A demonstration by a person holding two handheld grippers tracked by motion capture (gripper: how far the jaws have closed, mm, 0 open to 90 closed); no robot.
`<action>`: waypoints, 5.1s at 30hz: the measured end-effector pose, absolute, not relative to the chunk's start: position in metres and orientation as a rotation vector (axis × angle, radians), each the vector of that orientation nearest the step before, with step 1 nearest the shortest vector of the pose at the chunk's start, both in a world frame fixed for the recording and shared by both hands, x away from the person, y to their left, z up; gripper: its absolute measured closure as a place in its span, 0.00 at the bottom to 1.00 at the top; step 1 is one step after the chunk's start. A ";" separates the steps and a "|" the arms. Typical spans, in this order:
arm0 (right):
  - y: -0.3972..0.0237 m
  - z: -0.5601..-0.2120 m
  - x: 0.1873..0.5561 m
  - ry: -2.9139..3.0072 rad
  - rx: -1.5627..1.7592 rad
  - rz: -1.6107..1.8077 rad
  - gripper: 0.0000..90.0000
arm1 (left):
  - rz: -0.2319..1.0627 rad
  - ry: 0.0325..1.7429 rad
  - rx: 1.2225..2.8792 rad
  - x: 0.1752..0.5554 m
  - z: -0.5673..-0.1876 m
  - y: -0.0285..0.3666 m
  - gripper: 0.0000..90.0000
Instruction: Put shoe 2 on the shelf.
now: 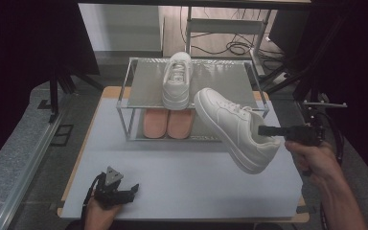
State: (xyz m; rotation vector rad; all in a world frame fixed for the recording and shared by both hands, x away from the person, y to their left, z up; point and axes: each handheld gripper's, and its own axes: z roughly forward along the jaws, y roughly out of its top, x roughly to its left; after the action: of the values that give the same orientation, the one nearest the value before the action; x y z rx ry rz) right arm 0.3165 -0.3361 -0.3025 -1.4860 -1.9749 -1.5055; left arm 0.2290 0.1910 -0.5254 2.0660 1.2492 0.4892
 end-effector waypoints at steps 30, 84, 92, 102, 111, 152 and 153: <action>-0.294 -0.290 0.399 -1.899 -1.885 -1.561 0.91 | 0.489 1.248 2.066 0.229 -0.525 0.191 0.17; -0.275 -0.312 0.325 -2.486 -1.686 -1.643 1.00 | 0.491 1.249 2.059 0.229 -0.526 0.191 0.17; -0.263 -0.316 0.335 -2.456 -1.713 -1.689 1.00 | 0.491 1.249 2.058 0.229 -0.526 0.191 0.17; -0.256 -0.317 0.324 -2.487 -1.644 -1.692 1.00 | 0.490 1.249 2.058 0.229 -0.526 0.191 0.17; -0.243 -0.320 0.321 -2.495 -1.601 -1.705 1.00 | 0.490 1.249 2.059 0.229 -0.526 0.191 0.17; -0.196 -0.342 0.373 -2.561 -1.591 -1.662 0.83 | 0.492 1.249 2.059 0.229 -0.526 0.191 0.17; -0.198 -0.344 0.370 -2.578 -1.574 -1.649 0.76 | 0.492 1.249 2.059 0.229 -0.526 0.191 0.17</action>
State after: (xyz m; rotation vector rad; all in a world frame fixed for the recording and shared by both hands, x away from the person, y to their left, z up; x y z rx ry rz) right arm 0.3696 -0.1984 -0.3436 -1.5739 -2.5783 -1.6491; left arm 0.2286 0.1909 -0.5258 2.0588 1.2485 0.4919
